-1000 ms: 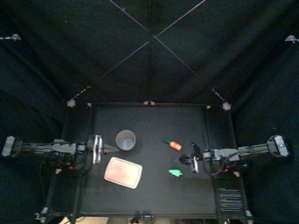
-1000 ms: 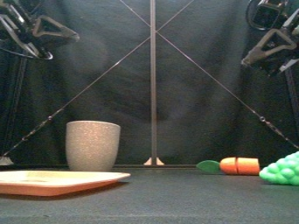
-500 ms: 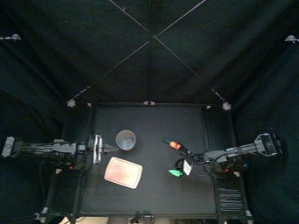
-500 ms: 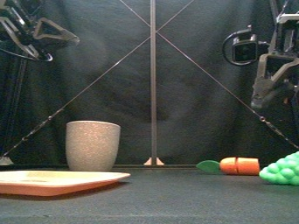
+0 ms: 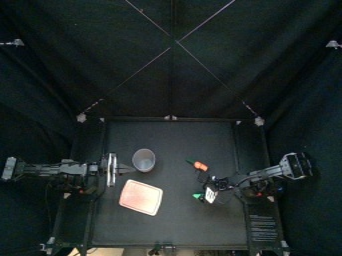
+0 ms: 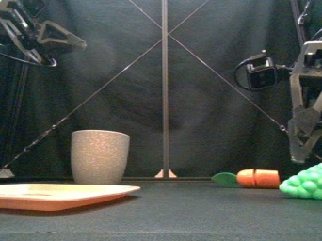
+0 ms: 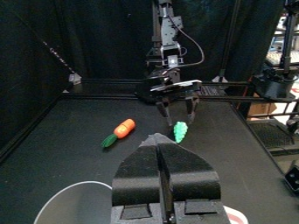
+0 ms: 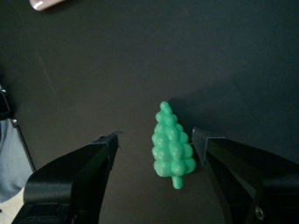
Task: Pick the green grapes then place it in the grey bowl
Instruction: Pick the green grapes
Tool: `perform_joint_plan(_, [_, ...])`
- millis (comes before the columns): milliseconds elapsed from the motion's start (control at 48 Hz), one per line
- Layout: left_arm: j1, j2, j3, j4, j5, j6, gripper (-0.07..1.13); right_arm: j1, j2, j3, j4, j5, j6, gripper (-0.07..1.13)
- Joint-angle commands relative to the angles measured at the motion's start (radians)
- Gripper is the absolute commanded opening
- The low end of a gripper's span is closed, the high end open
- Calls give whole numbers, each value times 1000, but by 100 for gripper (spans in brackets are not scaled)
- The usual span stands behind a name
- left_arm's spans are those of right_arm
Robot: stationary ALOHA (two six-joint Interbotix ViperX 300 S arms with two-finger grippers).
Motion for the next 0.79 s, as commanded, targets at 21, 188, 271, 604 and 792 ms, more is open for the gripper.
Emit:
perform_joint_plan(21, [8, 6, -14, 0, -11, 0, 22, 12, 8, -8, 8, 3, 2, 99])
perform_joint_plan(188, [9, 6, -14, -2, -14, -2, 22, 18, 60, -9, -8, 2, 2, 99])
perform_joint_plan(271, [9, 6, -14, -2, -17, -5, 22, 18, 103, -14, -17, 2, 3, 99])
perform_joint_plan(604, [9, 5, -14, -2, -17, -5, 22, 52, 210, -84, -32, 3, 2, 95])
perform_joint_plan(792, [9, 5, -14, -2, -17, -6, 22, 58, 219, -106, -29, 9, 3, 79])
